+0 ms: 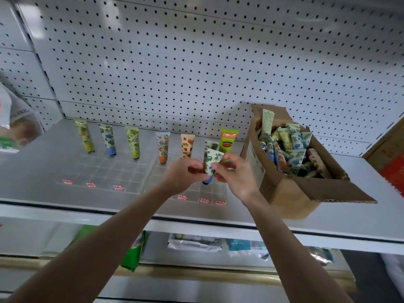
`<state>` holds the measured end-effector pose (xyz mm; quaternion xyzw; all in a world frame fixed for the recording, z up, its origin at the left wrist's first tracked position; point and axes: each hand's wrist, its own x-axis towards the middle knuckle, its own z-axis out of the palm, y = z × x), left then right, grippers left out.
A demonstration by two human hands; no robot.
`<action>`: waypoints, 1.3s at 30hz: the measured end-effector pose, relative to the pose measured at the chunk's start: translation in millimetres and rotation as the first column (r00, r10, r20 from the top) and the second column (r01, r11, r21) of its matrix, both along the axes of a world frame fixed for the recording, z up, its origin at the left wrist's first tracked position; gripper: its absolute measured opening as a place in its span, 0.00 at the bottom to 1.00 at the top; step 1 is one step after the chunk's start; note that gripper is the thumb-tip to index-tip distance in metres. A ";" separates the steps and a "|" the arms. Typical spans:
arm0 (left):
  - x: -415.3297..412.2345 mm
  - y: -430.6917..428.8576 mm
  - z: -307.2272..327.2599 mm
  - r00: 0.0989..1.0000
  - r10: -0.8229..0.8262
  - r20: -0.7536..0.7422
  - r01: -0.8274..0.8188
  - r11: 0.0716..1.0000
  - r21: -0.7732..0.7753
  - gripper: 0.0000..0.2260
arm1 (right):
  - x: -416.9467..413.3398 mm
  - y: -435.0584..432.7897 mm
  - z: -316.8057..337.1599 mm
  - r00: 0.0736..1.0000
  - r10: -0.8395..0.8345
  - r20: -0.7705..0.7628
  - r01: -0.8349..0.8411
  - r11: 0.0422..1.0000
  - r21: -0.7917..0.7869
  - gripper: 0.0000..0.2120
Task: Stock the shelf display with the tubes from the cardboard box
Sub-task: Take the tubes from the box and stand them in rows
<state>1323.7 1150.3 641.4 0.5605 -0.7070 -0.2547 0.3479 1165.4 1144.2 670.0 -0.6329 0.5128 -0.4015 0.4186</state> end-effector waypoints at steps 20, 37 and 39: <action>-4.1 -6.2 -10.8 0.999 0.048 -0.021 -0.048 0.999 -0.003 0.02 | -1.5 -9.3 -23.3 0.999 -0.017 -0.041 0.018 1.000 0.009 0.05; 2.1 -6.1 -11.0 0.999 0.037 0.009 -0.037 0.999 -0.010 0.04 | 2.1 -8.2 -22.1 1.000 -0.008 0.009 0.007 0.998 0.058 0.06; 5.1 -8.1 -11.4 1.000 0.006 0.027 -0.005 0.999 -0.039 0.04 | 3.2 -7.2 -22.3 1.000 -0.023 0.013 0.022 0.998 0.062 0.04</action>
